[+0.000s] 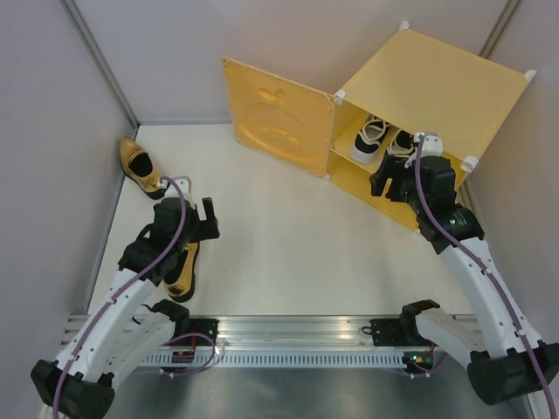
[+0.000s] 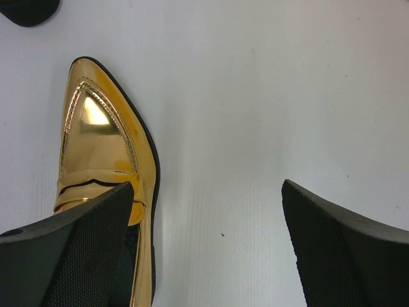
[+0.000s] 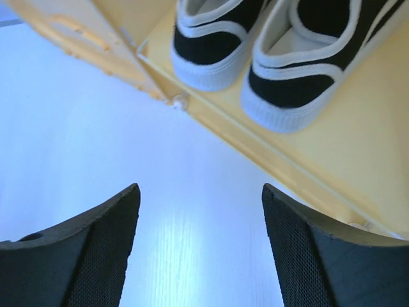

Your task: Place and organize the shoes in the shoe cabinet

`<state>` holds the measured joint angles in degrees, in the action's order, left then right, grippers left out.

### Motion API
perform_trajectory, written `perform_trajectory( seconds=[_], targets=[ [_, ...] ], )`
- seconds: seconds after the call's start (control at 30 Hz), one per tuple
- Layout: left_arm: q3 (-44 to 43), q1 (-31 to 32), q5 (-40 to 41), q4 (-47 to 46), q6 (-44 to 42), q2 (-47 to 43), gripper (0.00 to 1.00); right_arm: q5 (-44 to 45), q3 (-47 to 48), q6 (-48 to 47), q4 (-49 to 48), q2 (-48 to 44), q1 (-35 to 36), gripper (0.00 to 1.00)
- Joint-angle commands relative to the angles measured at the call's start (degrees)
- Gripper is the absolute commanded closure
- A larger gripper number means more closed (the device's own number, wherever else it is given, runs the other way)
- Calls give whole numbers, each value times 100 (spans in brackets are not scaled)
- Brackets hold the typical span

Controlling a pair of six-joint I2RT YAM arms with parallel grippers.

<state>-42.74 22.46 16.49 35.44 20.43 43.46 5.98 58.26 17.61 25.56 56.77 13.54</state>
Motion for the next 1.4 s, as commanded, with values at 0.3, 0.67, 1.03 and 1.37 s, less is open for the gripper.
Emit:
perform_trajectory(
  seconds=[0.3,0.67,1.03,1.37],
  targets=[
    [-59,-31,486,366,725,364,0,-1898,-210,-222,1459,-1844,-18,6],
    [204,-84,900,1210,2183,690,2,-2329,-824,-170,1689,-2540,-9,3],
    [574,-84,795,1290,2870,567,7,-2391,-1001,-328,1777,-2909,-18,2],
    [767,-92,444,798,2528,1173,15,-2382,-966,-337,1909,-3155,-9,2]
  ],
)
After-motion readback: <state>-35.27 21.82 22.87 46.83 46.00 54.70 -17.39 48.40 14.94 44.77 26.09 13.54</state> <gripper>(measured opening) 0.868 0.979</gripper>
